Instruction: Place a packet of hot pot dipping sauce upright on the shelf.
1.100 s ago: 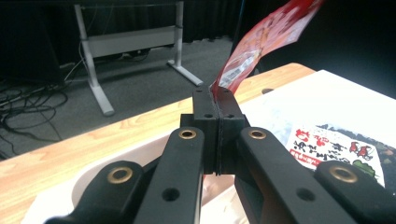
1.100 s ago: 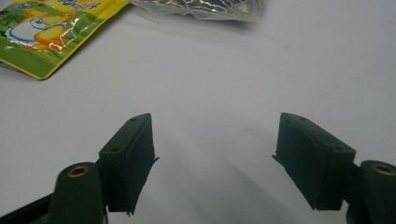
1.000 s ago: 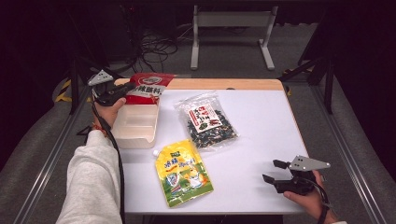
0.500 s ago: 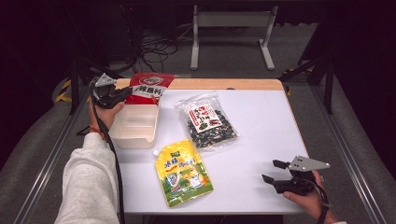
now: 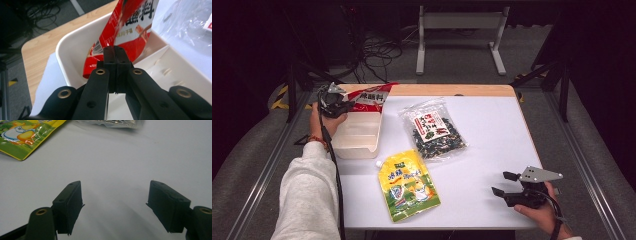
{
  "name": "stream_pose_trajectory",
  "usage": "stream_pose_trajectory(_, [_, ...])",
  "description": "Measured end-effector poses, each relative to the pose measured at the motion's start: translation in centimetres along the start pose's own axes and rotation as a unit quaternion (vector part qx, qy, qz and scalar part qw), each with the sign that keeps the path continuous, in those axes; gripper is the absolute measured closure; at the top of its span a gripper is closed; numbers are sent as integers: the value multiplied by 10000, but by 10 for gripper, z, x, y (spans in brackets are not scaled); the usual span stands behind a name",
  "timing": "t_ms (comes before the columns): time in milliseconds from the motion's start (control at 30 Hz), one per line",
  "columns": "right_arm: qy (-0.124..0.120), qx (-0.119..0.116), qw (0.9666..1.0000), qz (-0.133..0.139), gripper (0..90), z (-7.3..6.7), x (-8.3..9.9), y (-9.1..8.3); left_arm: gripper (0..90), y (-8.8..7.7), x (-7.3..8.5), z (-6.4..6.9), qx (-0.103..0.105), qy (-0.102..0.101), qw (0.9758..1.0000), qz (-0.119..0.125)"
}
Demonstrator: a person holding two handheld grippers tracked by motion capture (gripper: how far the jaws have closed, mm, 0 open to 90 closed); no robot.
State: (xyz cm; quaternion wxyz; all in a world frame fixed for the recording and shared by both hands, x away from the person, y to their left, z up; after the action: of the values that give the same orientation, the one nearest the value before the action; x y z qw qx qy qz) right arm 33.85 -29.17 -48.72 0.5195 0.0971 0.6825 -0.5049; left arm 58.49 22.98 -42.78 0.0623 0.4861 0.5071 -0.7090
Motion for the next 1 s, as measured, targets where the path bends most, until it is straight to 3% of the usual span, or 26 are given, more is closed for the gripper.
stream_pose_trajectory(133, [-21, -4, 10000, -10, 273, 0, 0, 1, 897, 1, 3, -2, 40, 26, 10000, -64])
stream_pose_trajectory(267, [-33, 3, 10000, 3, 272, -1, -1, 1, 874, -3, 2, -2, 108, -100, 9997, 206])
stream_pose_trajectory(333, [-38, -8, 10000, 27, 272, -1, -3, 2, 813, -10, -1, -4, 57, -231, 9985, 486])
stream_pose_trajectory(367, [-38, -8, 10000, 27, 272, -1, -3, 2, 738, -10, -1, -4, 57, -231, 9985, 486])
stream_pose_trajectory(433, [-57, -4, 10000, 33, 273, 0, -4, 4, 707, -14, -1, -4, -61, -264, 9984, 489])
stream_pose_trajectory(600, [-50, 40, 9999, 87, 299, 3, -8, 6, 628, -27, 1, 2, -106, -203, 9972, 707])
stream_pose_trajectory(667, [-31, 50, 9999, 98, 319, 5, -10, 7, 606, -34, 1, 7, -41, -237, 9967, 778])
stream_pose_trajectory(733, [-19, 36, 9999, 95, 336, 6, -11, 9, 559, -41, 0, 11, -184, -140, 9964, 818])
stream_pose_trajectory(1000, [-25, 9, 9999, 109, 455, 10, -19, 18, 510, -64, 4, 45, -135, 202, 9935, 1114])
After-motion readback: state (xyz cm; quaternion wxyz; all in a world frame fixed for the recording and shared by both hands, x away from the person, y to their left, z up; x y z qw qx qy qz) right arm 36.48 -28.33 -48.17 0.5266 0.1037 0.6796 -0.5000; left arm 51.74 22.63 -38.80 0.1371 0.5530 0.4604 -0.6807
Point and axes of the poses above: each handheld gripper's, and its own axes: y roughly forward along the jaws, x roughly out of its underside, z roughly to its right, the point moved 7 cm from there along y, roughly forward along the jaws, and after that the axes turned 8 degrees about x, right-handed, at the moved point
